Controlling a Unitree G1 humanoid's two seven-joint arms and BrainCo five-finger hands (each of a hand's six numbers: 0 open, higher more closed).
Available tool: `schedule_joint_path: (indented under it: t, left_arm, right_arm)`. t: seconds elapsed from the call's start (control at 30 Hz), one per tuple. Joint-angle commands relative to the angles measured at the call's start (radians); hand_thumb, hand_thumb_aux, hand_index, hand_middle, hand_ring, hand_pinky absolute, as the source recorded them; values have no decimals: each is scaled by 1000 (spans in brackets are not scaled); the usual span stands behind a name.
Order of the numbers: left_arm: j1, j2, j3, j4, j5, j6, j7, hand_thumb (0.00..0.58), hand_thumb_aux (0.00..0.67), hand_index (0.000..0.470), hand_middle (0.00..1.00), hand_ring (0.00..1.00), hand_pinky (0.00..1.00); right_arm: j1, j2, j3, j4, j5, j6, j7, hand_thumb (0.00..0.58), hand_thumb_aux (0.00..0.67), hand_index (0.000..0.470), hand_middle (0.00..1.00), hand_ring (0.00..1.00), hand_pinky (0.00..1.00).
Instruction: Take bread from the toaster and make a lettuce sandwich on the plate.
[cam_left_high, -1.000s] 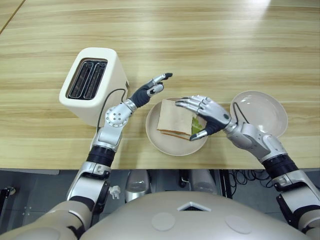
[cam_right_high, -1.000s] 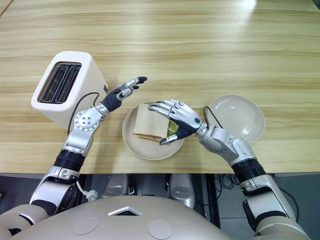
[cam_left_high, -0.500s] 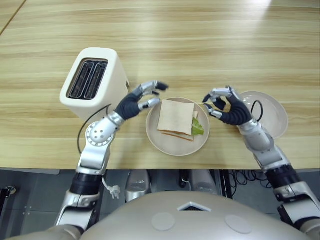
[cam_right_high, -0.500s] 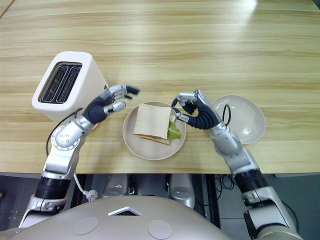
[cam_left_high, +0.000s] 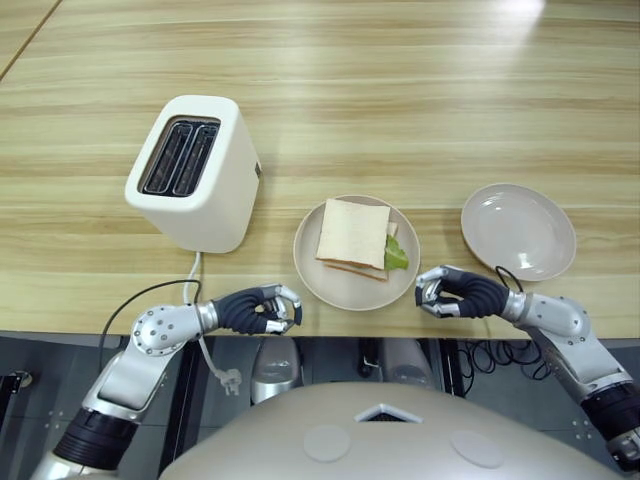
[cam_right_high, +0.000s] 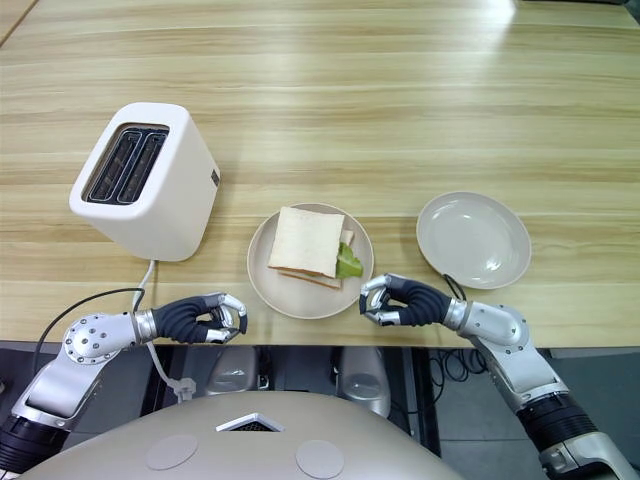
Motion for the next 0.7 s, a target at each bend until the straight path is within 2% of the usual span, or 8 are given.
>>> schedule_joint_path:
  t: [0.03, 0.13, 0.33, 0.47, 0.6, 0.7]
  left_arm:
    - [-55, -7, -62, 61, 155, -29, 48, 580, 670, 460, 1000, 1000, 1000]
    - [-106, -10, -116, 109, 327, -71, 125, 580, 670, 460, 1000, 1000, 1000]
    - [-222, -25, -192, 213, 563, -138, 253, 580, 670, 460, 1000, 1000, 1000]
    - [-295, -37, -264, 294, 720, -155, 312, 580, 670, 460, 1000, 1000, 1000]
    - [-365, -83, -304, 374, 781, -159, 365, 580, 670, 460, 1000, 1000, 1000]
    - [-464, -118, -314, 477, 814, -158, 417, 580, 670, 460, 1000, 1000, 1000]
  right_arm:
    - [-30, 9, -3, 55, -223, -32, -34, 580, 670, 460, 1000, 1000, 1000]
    - [-89, 16, 24, 116, -488, -101, -123, 580, 670, 460, 1000, 1000, 1000]
    - [-167, 41, 51, 174, -756, -165, -241, 580, 670, 460, 1000, 1000, 1000]
    - [-202, 72, 99, 221, -880, -175, -286, 580, 670, 460, 1000, 1000, 1000]
    - [-232, 109, 106, 239, -914, -167, -318, 580, 670, 460, 1000, 1000, 1000]
    - [-293, 130, 90, 293, -912, -151, -336, 580, 670, 460, 1000, 1000, 1000]
